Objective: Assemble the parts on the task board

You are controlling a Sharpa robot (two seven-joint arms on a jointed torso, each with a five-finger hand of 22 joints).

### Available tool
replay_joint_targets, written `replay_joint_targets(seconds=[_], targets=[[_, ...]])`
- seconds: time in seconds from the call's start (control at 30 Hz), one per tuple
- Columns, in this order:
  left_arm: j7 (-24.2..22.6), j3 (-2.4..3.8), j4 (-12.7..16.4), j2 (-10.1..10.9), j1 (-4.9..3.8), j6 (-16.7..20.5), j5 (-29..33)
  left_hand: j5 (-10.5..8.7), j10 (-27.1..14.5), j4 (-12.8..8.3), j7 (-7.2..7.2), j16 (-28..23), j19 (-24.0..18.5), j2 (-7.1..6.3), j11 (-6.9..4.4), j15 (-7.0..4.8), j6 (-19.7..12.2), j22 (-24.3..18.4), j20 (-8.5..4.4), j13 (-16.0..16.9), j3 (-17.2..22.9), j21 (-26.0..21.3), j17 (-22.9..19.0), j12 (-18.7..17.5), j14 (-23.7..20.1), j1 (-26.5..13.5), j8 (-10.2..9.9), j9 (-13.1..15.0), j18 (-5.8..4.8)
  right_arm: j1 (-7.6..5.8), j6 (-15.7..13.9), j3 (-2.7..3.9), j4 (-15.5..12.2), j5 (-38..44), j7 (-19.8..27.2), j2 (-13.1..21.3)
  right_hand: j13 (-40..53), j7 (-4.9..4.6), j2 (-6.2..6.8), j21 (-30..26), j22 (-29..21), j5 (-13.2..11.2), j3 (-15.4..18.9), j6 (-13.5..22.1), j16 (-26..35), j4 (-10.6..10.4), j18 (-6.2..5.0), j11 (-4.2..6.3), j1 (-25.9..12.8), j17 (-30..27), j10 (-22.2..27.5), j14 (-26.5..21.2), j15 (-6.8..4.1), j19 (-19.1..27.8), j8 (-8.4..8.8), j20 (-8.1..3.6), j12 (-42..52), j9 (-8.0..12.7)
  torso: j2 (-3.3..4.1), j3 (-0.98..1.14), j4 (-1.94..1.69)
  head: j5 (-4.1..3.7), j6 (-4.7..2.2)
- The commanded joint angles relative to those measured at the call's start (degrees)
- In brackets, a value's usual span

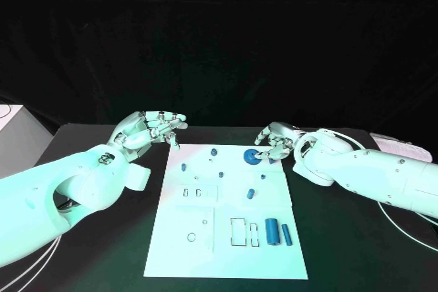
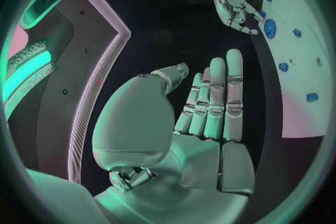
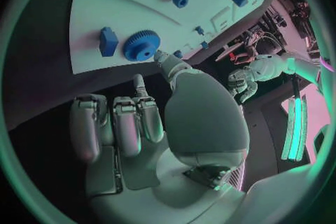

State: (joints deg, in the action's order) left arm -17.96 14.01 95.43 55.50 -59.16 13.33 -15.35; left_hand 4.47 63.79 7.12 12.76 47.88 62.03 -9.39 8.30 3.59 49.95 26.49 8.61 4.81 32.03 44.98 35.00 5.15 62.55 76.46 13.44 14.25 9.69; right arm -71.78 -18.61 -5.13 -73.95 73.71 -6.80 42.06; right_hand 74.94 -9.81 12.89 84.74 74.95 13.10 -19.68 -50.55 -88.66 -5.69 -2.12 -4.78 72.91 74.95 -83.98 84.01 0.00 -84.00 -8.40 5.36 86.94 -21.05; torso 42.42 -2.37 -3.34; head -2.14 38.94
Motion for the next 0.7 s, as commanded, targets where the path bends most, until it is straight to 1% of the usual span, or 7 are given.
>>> replay_joint_targets(seconds=[0.03, 0.13, 0.2, 0.33, 0.47, 0.5, 0.7], targets=[[-0.37, 0.05, 0.09, -0.12, -0.02, -1.19, -0.22, -0.24, -0.31, 0.11, -0.19, 0.39, -0.53, -0.25, -0.01, 0.00, -0.39, 0.05, -0.06, 0.05, 0.29, 0.37, -0.09, -0.32, -0.30, -0.04, -0.01, 0.09, 0.74, 0.21, 1.94, 0.01, 0.77, 1.81, -1.93, -0.63, 11.66, -0.07, -0.31, 0.53, 8.65, -0.14, 0.82, 0.48, -0.34, -0.26, 0.68, -0.26, 0.02, 11.83, -2.31, 5.27, 0.46, -3.92, -0.34, 0.60, 0.31, -0.07, 0.06, -0.11, -0.03, 0.09, 0.28], [-0.35, 0.05, 0.09, -0.11, -0.02, -1.21, -0.23, -0.24, -0.31, 0.11, -0.19, 0.39, -0.53, -0.25, -0.01, 0.00, -0.39, 0.05, -0.06, 0.05, 0.29, 0.37, -0.09, -0.32, -0.30, -0.04, -0.01, 0.09, 0.74, 0.39, 1.73, 0.00, 1.61, 2.06, -2.24, -1.33, 11.68, -0.15, -0.35, 0.65, 8.82, -0.21, 1.59, 0.75, -0.38, -0.62, 0.71, -0.34, 0.20, 11.94, -2.30, 5.29, 0.54, -3.94, -0.31, 0.69, 0.31, -0.04, 0.11, -0.07, -0.05, 0.03, 0.34], [-0.34, 0.05, 0.10, -0.13, -0.02, -1.24, -0.24, -0.24, -0.31, 0.11, -0.19, 0.39, -0.53, -0.25, -0.01, 0.00, -0.39, 0.05, -0.06, 0.05, 0.29, 0.37, -0.09, -0.32, -0.30, -0.04, -0.01, 0.09, 0.74, 0.50, 1.58, -0.01, 2.22, 2.18, -2.37, -1.86, 11.62, -0.20, -0.41, 0.76, 8.96, -0.28, 2.04, 0.91, -0.39, -0.82, 0.73, -0.39, 0.38, 11.97, -2.21, 5.29, 0.59, -3.96, -0.30, 0.74, 0.26, -0.02, 0.17, -0.04, -0.14, -0.03, 0.40], [-0.28, 0.05, 0.16, -0.14, -0.02, -1.32, -0.28, -0.24, -0.31, 0.11, -0.19, 0.39, -0.53, -0.25, -0.01, 0.00, -0.39, 0.05, -0.06, 0.05, 0.29, 0.37, -0.09, -0.32, -0.30, -0.04, -0.01, 0.09, 0.74, 0.65, 1.65, -0.01, 2.71, 2.24, -2.41, -2.44, 11.50, -0.24, -0.52, 0.86, 9.10, -0.28, 2.53, 1.04, -0.44, -1.05, 0.76, -0.44, 0.63, 12.12, -2.06, 5.32, 0.64, -3.99, -0.31, 0.81, 0.16, -0.01, 0.19, -0.11, -0.32, -0.11, 0.53], [-0.22, 0.05, 0.19, -0.01, -0.02, -1.30, -0.36, -0.24, -0.31, 0.11, -0.19, 0.39, -0.53, -0.25, -0.01, 0.00, -0.39, 0.05, -0.06, 0.05, 0.29, 0.37, -0.09, -0.32, -0.30, -0.04, -0.01, 0.09, 0.74, 0.77, 2.02, -0.02, 2.57, 2.24, -2.37, -2.68, 11.52, -0.26, -0.58, 1.08, 9.40, -0.23, 2.69, 1.07, -0.49, -1.14, 0.82, -0.46, 0.71, 12.26, -2.08, 5.35, 0.66, -4.08, -0.32, 0.83, 0.17, -0.01, 0.29, -0.06, -0.31, 0.00, 0.71], [-0.21, 0.05, 0.19, 0.01, -0.02, -1.29, -0.37, -0.24, -0.31, 0.11, -0.19, 0.39, -0.53, -0.25, -0.01, 0.00, -0.39, 0.05, -0.06, 0.05, 0.29, 0.37, -0.09, -0.32, -0.30, -0.04, -0.01, 0.09, 0.74, 0.80, 2.17, -0.02, 2.53, 2.24, -2.39, -2.70, 11.53, -0.26, -0.60, 1.15, 9.49, -0.22, 2.72, 1.06, -0.50, -1.16, 0.84, -0.46, 0.74, 12.31, -2.08, 5.36, 0.67, -4.10, -0.33, 0.84, 0.17, -0.01, 0.27, -0.02, -0.25, 0.03, 0.71], [-0.08, 0.05, 0.21, 0.22, -0.02, -1.28, -0.42, -0.24, -0.31, 0.11, -0.19, 0.39, -0.53, -0.25, -0.01, 0.00, -0.39, 0.05, -0.06, 0.05, 0.29, 0.37, -0.09, -0.32, -0.30, -0.04, -0.01, 0.09, 0.74, 0.98, 3.05, -0.07, 2.27, 2.38, -2.58, -2.78, 11.61, -0.23, -0.83, 1.32, 9.72, -0.09, 2.96, 0.86, -0.53, -1.36, 0.89, -0.46, 1.03, 12.41, -2.16, 5.37, 0.69, -4.16, -0.52, 0.89, 0.24, -0.06, 0.21, 0.03, -0.08, -0.06, 0.92]])
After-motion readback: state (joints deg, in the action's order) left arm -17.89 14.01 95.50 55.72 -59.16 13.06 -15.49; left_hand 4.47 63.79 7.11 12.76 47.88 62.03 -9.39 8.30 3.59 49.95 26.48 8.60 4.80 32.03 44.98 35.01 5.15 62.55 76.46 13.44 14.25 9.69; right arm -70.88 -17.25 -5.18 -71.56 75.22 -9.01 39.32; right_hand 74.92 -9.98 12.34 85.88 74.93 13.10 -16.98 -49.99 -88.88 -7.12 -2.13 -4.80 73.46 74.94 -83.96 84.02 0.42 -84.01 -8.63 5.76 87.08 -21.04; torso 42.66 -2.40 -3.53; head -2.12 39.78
